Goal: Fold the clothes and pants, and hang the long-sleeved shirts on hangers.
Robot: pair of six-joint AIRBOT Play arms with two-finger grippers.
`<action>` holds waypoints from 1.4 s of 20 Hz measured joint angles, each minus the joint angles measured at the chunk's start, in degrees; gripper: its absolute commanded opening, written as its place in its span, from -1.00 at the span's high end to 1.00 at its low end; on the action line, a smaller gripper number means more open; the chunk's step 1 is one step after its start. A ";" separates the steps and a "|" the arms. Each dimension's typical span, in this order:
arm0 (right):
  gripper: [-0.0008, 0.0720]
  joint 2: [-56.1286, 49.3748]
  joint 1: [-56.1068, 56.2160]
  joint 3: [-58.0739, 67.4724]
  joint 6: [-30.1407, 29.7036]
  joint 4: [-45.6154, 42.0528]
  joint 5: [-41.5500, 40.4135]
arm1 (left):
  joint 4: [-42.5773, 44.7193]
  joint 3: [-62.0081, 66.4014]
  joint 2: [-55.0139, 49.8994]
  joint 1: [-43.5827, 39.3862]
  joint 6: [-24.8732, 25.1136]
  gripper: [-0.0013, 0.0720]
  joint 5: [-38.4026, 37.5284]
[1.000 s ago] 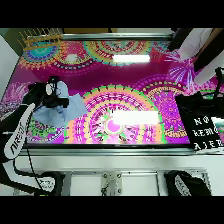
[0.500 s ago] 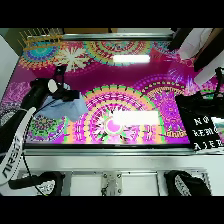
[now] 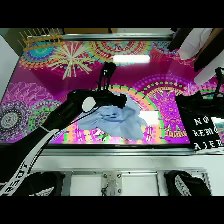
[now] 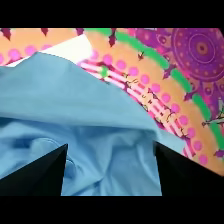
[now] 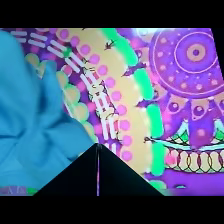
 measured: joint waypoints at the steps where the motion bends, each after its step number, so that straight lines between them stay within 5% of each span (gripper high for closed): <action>1: 0.92 0.00 0.00 0.00 0.00 0.00 0.00 | 0.00 0.33 0.33 1.92 -0.15 -0.59 -1.01; 8: 0.92 0.00 0.00 0.00 0.00 -0.02 -0.02 | -3.58 -10.19 2.69 26.58 0.28 -0.59 -16.31; 15: 0.92 0.00 0.00 0.00 0.00 0.00 0.00 | -22.23 -24.37 -3.15 36.39 12.46 -0.58 -19.04; 16: 0.91 0.00 0.00 0.00 0.00 0.00 -0.02 | -23.91 -24.59 -4.52 35.95 13.60 -0.45 -18.93; 18: 0.90 -0.07 0.00 0.00 0.00 0.02 0.00 | -25.97 -23.91 -7.02 34.84 15.08 0.80 -18.88; 19: 0.88 -0.26 0.00 -0.02 0.00 0.02 0.02 | -26.71 -23.19 -7.96 34.42 15.61 0.95 -18.91; 20: 0.55 -0.63 0.00 -0.07 0.00 0.02 0.09 | -27.17 -22.32 -8.68 34.23 16.11 0.95 -18.93; 22: -0.76 -1.64 0.00 -0.90 0.00 0.02 0.63 | -27.82 -20.41 -9.18 34.49 16.39 0.95 -18.95; 28: -0.82 -7.02 3.34 -13.49 -2.84 3.13 -2.12 | -25.92 -17.70 -6.75 37.00 17.11 0.95 -18.99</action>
